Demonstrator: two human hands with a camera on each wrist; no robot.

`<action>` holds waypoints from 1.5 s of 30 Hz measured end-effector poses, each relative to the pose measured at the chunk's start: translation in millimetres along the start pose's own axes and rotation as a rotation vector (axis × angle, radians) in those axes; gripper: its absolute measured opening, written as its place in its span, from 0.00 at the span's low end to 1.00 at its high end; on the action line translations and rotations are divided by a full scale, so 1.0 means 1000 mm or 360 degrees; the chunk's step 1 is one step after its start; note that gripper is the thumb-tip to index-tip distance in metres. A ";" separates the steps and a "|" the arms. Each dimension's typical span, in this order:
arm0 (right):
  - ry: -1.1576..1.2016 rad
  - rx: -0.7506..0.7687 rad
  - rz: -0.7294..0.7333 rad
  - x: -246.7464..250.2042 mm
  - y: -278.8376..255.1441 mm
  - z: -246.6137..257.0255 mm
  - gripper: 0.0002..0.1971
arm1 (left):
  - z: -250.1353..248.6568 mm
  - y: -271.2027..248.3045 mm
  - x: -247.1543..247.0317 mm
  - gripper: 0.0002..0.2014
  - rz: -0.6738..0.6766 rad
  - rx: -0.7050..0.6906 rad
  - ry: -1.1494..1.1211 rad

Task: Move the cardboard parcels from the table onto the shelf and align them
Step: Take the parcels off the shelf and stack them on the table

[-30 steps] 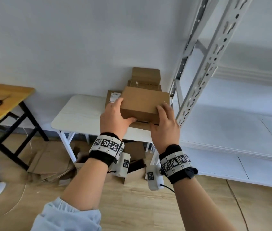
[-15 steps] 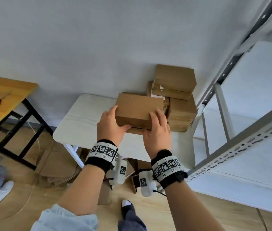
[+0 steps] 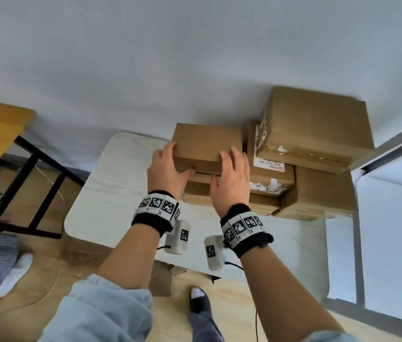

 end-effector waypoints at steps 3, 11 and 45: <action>-0.0125 0.0013 -0.0018 -0.010 0.004 -0.003 0.25 | 0.003 0.009 -0.018 0.39 0.0030 -0.0031 0.0009; -0.0142 -0.0008 -0.0017 -0.002 0.003 0.005 0.29 | 0.007 0.005 -0.017 0.43 0.0073 -0.0097 0.0140; -0.0378 -0.0801 -0.1002 0.254 -0.442 -0.038 0.30 | -0.201 -0.404 -0.023 0.38 0.0553 -0.1701 0.0267</action>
Point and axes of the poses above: each hand's wrist, its own y-axis towards the middle knuckle, its own x-axis out of the back of the hand, z = x × y, the point moved 9 cm from there along y, towards the middle knuckle, and after that the axes turned 11 degrees about z, right-handed, at the moved point
